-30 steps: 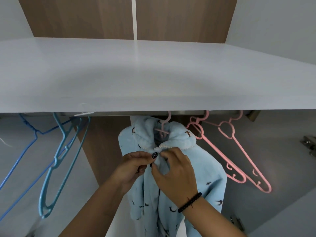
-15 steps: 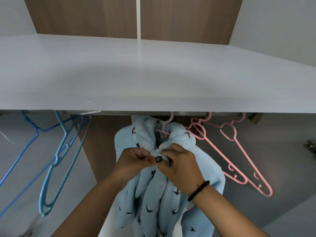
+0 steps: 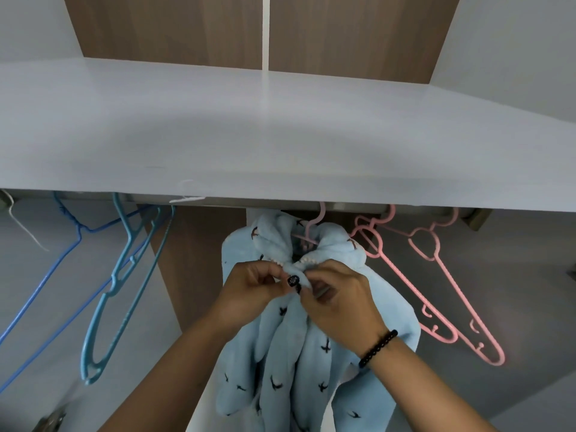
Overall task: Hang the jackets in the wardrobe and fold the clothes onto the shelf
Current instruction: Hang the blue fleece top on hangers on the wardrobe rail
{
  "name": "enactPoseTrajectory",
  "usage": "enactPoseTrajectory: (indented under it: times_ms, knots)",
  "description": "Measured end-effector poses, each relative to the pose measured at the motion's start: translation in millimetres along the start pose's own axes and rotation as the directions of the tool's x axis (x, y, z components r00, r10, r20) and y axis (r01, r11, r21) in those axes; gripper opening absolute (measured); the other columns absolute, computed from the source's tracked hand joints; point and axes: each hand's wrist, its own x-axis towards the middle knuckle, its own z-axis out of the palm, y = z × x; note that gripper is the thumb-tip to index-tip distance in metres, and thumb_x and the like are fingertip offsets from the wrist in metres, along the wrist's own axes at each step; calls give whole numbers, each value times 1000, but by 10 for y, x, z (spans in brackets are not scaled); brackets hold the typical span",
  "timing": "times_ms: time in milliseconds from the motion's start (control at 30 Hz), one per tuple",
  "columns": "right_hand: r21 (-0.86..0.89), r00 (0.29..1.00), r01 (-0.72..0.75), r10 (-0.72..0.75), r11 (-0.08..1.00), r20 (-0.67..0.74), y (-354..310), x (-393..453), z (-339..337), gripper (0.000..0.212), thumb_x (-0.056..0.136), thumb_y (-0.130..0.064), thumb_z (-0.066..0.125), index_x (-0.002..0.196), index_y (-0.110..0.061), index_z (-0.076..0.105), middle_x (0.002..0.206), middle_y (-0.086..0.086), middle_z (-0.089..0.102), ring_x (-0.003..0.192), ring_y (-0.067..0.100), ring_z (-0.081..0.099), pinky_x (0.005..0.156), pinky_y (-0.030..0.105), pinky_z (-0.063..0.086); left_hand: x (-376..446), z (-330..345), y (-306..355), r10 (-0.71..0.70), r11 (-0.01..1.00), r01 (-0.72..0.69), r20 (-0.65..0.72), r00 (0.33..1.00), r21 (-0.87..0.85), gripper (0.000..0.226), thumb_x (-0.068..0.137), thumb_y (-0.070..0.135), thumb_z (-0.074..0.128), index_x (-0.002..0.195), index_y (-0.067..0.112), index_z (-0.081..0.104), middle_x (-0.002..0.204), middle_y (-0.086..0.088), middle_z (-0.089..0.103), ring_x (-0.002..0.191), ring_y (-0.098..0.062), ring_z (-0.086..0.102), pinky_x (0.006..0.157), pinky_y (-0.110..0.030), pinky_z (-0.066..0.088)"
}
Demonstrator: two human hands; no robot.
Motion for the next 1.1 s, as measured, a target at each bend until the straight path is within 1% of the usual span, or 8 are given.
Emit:
enactPoseTrajectory:
  times_ms: [167,267,333,567,700,900,1000,1100]
  knots:
    - [-250,978,107,-147,962,-148,-42,-94,116,21,82,-22,59,87,-5,71,91,5,63,56,13,60,56,16,52,27,-34,46,-7,999,6,28,1000,44,11,79,4,75,76,14,76,81,-11,73,75,-23,59,66,-19,48]
    - [-343,970,137,-196,929,-145,-48,-84,136,24,80,-22,57,81,-3,70,86,7,63,47,14,55,47,17,48,30,-25,57,18,998,-20,33,999,63,5,73,18,80,76,18,77,88,-20,71,78,-30,58,73,-36,48]
    - [-350,973,126,-184,928,-137,-41,-54,142,23,79,-21,55,79,-3,70,85,6,63,46,15,53,44,21,48,26,-20,40,34,998,-35,34,999,48,26,63,34,80,80,15,76,92,-27,68,83,-34,59,80,-52,49]
    - [-145,993,112,-114,983,-5,46,1,63,23,83,-17,54,92,-6,72,91,1,63,68,6,57,66,10,46,-23,-20,-136,103,993,-102,-23,994,55,23,66,37,76,78,18,73,81,-37,59,76,-30,52,73,-44,43]
    - [43,1000,21,-21,999,1,131,-29,60,21,83,-4,60,100,-6,72,92,-9,60,85,-11,56,77,4,42,-69,-3,-134,223,951,-214,-15,975,223,6,82,10,72,79,13,68,58,-8,52,53,-11,41,57,-21,37]
    - [230,995,-91,96,969,-9,183,-103,113,32,83,12,58,97,-14,69,100,-16,62,97,-13,58,86,6,44,-118,44,-151,365,853,-354,46,930,384,4,85,15,60,85,12,63,81,8,59,64,-10,49,62,-18,40]
    - [208,991,-121,130,971,-30,179,-135,166,30,83,12,60,95,-14,70,97,-15,64,95,-8,60,86,7,44,-132,50,-141,354,858,-346,50,934,380,3,84,13,59,85,11,62,82,7,59,64,-6,48,62,-19,38]
    - [65,998,-5,9,998,-62,129,-131,170,16,85,2,63,94,-9,71,93,-6,65,88,-1,60,82,6,45,-127,24,-125,325,887,-313,23,946,341,7,82,13,60,85,8,63,81,5,61,62,-9,48,60,-19,38]
